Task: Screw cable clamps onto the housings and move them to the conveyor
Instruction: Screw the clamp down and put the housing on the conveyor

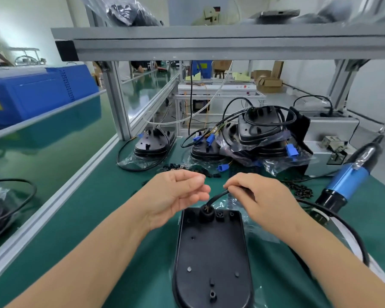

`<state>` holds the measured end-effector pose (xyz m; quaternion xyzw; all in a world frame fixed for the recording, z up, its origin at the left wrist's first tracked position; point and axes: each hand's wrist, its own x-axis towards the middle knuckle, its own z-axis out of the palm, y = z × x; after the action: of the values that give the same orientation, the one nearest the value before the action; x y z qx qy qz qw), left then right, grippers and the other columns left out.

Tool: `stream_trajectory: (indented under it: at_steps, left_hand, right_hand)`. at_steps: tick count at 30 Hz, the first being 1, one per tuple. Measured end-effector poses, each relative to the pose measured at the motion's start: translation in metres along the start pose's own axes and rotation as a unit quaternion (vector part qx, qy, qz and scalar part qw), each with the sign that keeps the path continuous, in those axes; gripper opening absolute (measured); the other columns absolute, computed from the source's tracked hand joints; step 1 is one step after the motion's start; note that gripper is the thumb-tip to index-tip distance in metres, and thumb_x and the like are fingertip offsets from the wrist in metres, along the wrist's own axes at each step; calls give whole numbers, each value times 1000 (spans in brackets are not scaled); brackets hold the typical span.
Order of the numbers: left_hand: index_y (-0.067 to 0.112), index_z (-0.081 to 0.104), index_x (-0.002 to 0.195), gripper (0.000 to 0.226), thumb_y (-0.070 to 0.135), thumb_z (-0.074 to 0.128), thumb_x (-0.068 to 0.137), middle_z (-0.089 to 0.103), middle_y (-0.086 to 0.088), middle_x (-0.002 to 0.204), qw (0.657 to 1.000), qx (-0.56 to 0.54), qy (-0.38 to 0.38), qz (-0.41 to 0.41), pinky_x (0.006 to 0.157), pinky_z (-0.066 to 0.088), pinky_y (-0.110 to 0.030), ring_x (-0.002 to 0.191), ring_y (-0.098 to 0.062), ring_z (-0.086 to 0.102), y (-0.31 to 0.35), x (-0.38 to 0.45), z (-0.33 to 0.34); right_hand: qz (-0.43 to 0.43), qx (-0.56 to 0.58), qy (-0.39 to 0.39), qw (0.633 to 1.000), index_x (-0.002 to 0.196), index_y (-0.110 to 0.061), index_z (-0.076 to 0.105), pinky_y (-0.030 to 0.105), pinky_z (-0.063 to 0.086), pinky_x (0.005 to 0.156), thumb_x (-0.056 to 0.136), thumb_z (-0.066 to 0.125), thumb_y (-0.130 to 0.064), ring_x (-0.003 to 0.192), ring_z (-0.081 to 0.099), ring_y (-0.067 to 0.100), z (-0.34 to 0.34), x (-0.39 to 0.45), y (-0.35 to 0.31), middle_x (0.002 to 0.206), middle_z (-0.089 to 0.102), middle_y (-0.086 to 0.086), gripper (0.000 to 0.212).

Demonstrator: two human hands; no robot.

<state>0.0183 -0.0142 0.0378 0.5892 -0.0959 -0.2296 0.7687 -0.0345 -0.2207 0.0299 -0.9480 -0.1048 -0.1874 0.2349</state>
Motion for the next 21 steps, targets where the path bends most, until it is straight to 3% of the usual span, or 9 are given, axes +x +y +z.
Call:
stream_trajectory:
  at_steps: [2, 8, 13, 18, 21]
  left_hand:
    - [7, 74, 89, 13, 5, 68, 78, 73, -15, 82, 999, 41, -10, 14, 58, 53, -15, 67, -13, 70, -2, 2, 2]
    - [5, 70, 96, 18, -8, 59, 89, 75, -15, 87, 972, 224, -23, 68, 64, 54, -17, 75, -19, 73, 3, 3, 8]
    - [21, 75, 95, 19, 8, 63, 90, 75, -4, 73, 902, 418, -8, 104, 55, 42, -11, 53, 2, 57, 12, 9, 11]
    - [13, 76, 99, 18, 3, 63, 89, 71, 2, 65, 888, 448, -22, 102, 45, 33, 0, 42, 8, 52, 13, 11, 15]
    - [18, 77, 97, 18, 7, 66, 89, 72, 1, 68, 880, 462, -32, 104, 45, 32, 0, 42, 9, 49, 13, 12, 14]
  right_hand:
    - [10, 27, -5, 1000, 95, -37, 64, 29, 49, 76, 93, 52, -35, 80, 60, 4, 3, -2, 4, 85, 67, -17, 13]
    - [37, 97, -2, 995, 90, -35, 64, 27, 48, 70, 90, 55, -36, 74, 57, 3, 10, -7, 14, 79, 65, -19, 9]
    - [40, 132, 13, 990, 88, -35, 65, 16, 38, 61, 91, 57, -30, 69, 54, 1, 17, -9, 16, 77, 62, -24, 10]
    - [27, 128, 36, 991, 88, -33, 66, 24, 46, 68, 91, 56, -32, 77, 57, 5, 17, -10, 15, 77, 63, -18, 10]
    - [26, 125, 41, 991, 88, -33, 66, 26, 47, 69, 91, 58, -30, 77, 56, 5, 18, -10, 15, 76, 62, -17, 8]
